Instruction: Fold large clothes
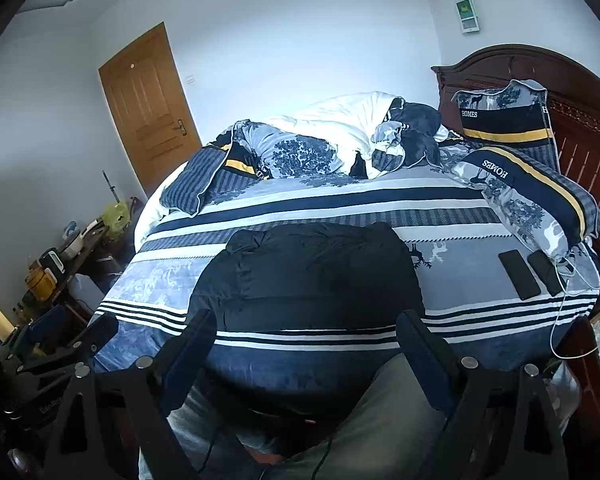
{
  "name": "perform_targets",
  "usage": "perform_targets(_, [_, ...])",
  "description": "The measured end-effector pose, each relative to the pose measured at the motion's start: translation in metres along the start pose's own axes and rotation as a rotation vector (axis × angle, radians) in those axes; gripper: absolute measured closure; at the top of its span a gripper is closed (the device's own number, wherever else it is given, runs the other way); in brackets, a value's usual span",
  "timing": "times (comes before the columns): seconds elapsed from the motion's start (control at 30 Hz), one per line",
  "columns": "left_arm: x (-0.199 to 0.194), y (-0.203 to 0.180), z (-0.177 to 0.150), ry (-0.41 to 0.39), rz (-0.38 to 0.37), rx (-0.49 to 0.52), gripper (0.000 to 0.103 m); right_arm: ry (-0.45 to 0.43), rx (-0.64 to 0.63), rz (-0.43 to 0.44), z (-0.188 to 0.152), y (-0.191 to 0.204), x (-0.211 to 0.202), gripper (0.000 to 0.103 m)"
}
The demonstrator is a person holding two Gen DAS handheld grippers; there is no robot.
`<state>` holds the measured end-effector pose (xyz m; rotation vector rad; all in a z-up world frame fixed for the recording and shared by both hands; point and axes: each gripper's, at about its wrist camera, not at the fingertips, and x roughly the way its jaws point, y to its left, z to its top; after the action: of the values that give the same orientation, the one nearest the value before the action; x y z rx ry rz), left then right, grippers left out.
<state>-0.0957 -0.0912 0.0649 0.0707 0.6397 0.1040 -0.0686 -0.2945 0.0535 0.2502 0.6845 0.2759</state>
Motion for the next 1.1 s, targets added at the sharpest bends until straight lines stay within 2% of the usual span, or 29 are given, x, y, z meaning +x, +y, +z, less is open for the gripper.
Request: perform_targets(1.1, [-0.006,0.004,0.011,-0.021,0.022,0.006,0.006,-0.014,-0.07,-0.021,0.014,0.005,-0.01,0.01])
